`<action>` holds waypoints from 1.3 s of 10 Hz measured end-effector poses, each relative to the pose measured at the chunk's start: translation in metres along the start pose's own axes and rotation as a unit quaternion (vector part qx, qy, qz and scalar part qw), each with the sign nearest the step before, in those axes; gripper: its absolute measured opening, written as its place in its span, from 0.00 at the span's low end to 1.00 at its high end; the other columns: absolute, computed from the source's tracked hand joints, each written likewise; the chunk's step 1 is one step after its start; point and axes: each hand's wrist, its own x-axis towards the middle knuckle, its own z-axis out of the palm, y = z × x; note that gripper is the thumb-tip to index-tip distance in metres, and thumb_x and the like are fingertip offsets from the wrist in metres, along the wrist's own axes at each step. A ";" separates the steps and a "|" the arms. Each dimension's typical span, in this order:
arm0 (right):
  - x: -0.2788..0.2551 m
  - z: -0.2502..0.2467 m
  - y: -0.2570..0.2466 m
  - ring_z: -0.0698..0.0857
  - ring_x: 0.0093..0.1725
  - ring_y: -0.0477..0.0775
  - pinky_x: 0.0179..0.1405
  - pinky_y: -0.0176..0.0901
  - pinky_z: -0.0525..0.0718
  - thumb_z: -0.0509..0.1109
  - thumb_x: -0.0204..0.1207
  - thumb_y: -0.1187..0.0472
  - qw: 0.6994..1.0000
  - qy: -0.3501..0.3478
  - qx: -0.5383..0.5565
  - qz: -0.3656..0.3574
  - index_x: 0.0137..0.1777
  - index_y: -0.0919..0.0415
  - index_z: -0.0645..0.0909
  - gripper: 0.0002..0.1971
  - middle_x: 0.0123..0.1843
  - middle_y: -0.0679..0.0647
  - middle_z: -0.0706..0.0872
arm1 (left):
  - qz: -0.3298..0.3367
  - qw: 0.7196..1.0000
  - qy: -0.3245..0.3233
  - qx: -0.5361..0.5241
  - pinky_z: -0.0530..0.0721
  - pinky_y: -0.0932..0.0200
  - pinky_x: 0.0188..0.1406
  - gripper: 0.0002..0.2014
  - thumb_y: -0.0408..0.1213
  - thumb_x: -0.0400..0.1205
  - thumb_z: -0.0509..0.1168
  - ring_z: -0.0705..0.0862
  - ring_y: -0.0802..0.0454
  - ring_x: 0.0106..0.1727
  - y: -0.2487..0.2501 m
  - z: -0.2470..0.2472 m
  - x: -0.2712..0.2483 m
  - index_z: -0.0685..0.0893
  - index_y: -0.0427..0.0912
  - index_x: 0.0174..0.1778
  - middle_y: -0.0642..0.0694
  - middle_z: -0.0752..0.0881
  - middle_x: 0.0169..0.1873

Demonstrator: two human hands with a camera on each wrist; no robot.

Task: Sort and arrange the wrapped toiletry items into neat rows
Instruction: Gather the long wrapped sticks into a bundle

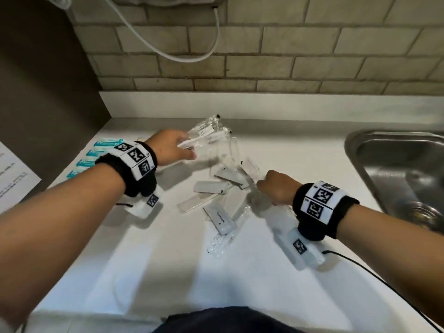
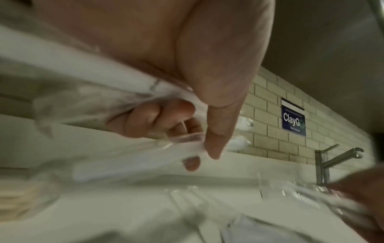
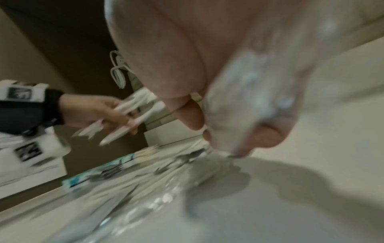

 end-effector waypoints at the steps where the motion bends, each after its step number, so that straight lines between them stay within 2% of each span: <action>1: -0.018 0.021 -0.005 0.75 0.47 0.58 0.48 0.48 0.75 0.56 0.84 0.57 1.000 0.002 -0.007 0.001 0.49 0.63 0.70 0.09 0.46 0.60 0.76 | 0.007 0.999 0.008 -0.046 0.71 0.60 0.36 0.06 0.45 0.76 0.74 0.81 0.55 0.41 0.014 -0.004 -0.005 0.86 0.48 0.41 0.54 0.84 0.40; 2: -0.027 0.034 -0.009 0.81 0.47 0.56 0.50 0.46 0.83 0.64 0.80 0.50 0.999 -0.007 -0.054 0.003 0.48 0.61 0.72 0.13 0.49 0.57 0.81 | 0.020 0.997 0.000 -0.069 0.73 0.59 0.36 0.10 0.45 0.77 0.72 0.80 0.53 0.35 0.024 0.005 -0.013 0.89 0.42 0.38 0.49 0.87 0.37; 3: -0.027 0.038 -0.013 0.87 0.42 0.55 0.40 0.44 0.88 0.73 0.66 0.47 0.997 -0.017 -0.077 0.026 0.54 0.65 0.77 0.25 0.48 0.56 0.86 | 0.013 0.995 -0.006 -0.101 0.79 0.52 0.40 0.12 0.49 0.77 0.72 0.81 0.49 0.34 0.024 0.021 -0.018 0.90 0.43 0.36 0.45 0.90 0.37; 4: -0.024 0.036 -0.016 0.90 0.44 0.57 0.43 0.46 0.90 0.78 0.62 0.54 0.999 -0.014 -0.020 0.029 0.54 0.66 0.83 0.22 0.48 0.57 0.89 | -0.009 0.991 0.006 -0.135 0.79 0.51 0.41 0.16 0.50 0.75 0.73 0.84 0.45 0.38 0.024 0.036 -0.021 0.88 0.39 0.40 0.37 0.90 0.42; 5: -0.024 0.026 -0.014 0.85 0.41 0.59 0.33 0.43 0.82 0.71 0.73 0.61 0.999 0.029 0.029 0.019 0.41 0.66 0.79 0.08 0.44 0.60 0.87 | -0.031 0.986 0.019 -0.163 0.78 0.54 0.43 0.18 0.52 0.75 0.73 0.87 0.41 0.45 0.030 0.048 -0.022 0.87 0.39 0.45 0.39 0.90 0.44; 6: -0.024 0.007 -0.005 0.80 0.35 0.59 0.24 0.40 0.74 0.65 0.77 0.59 0.995 0.071 0.068 0.010 0.33 0.63 0.73 0.13 0.34 0.58 0.81 | -0.056 0.980 0.024 -0.190 0.79 0.55 0.43 0.17 0.52 0.76 0.73 0.86 0.42 0.44 0.040 0.058 -0.014 0.86 0.39 0.45 0.43 0.89 0.42; 7: -0.017 -0.023 0.007 0.82 0.32 0.59 0.27 0.42 0.80 0.66 0.75 0.64 0.988 0.112 0.101 0.024 0.33 0.63 0.72 0.10 0.33 0.59 0.82 | -0.075 0.973 0.005 -0.217 0.83 0.58 0.39 0.17 0.53 0.76 0.73 0.86 0.47 0.38 0.056 0.071 0.003 0.86 0.41 0.43 0.46 0.88 0.37; 8: -0.005 -0.056 0.019 0.90 0.45 0.67 0.46 0.59 0.90 0.68 0.73 0.68 0.973 0.162 0.160 0.032 0.44 0.65 0.73 0.05 0.45 0.67 0.88 | -0.092 0.967 -0.008 -0.236 0.82 0.59 0.36 0.17 0.52 0.75 0.74 0.87 0.46 0.37 0.085 0.086 0.025 0.86 0.39 0.43 0.44 0.88 0.37; 9: 0.010 -0.080 0.029 0.90 0.41 0.65 0.46 0.58 0.90 0.70 0.72 0.68 0.971 0.175 0.153 0.056 0.46 0.69 0.76 0.07 0.41 0.67 0.89 | -0.120 0.961 -0.042 -0.246 0.81 0.59 0.39 0.19 0.52 0.74 0.74 0.86 0.44 0.37 0.115 0.104 0.050 0.85 0.37 0.42 0.44 0.87 0.36; 10: 0.029 -0.091 0.042 0.81 0.25 0.55 0.25 0.41 0.79 0.70 0.73 0.66 0.975 0.159 0.123 0.094 0.33 0.63 0.72 0.11 0.27 0.56 0.83 | -0.138 0.958 -0.088 -0.236 0.86 0.55 0.46 0.21 0.57 0.68 0.72 0.88 0.42 0.36 0.142 0.124 0.071 0.86 0.39 0.36 0.43 0.88 0.33; 11: 0.048 -0.093 0.053 0.81 0.28 0.55 0.26 0.39 0.77 0.71 0.74 0.65 0.976 0.134 0.118 0.125 0.32 0.62 0.71 0.13 0.27 0.55 0.81 | -0.146 0.951 -0.121 -0.245 0.85 0.58 0.41 0.23 0.51 0.76 0.71 0.84 0.43 0.35 0.159 0.147 0.089 0.87 0.31 0.50 0.40 0.85 0.36; 12: 0.068 -0.092 0.066 0.81 0.28 0.51 0.24 0.37 0.80 0.72 0.75 0.64 0.976 0.094 0.148 0.131 0.41 0.64 0.77 0.07 0.32 0.56 0.82 | -0.158 0.945 -0.143 -0.247 0.80 0.65 0.29 0.22 0.46 0.81 0.68 0.81 0.45 0.31 0.165 0.165 0.101 0.84 0.27 0.56 0.39 0.83 0.38; 13: 0.079 -0.084 0.075 0.82 0.38 0.56 0.32 0.39 0.80 0.72 0.75 0.57 0.977 0.083 0.141 0.134 0.51 0.62 0.81 0.10 0.46 0.60 0.84 | -0.162 0.944 -0.155 -0.241 0.85 0.56 0.42 0.20 0.50 0.81 0.66 0.82 0.44 0.34 0.168 0.176 0.102 0.84 0.32 0.43 0.39 0.85 0.37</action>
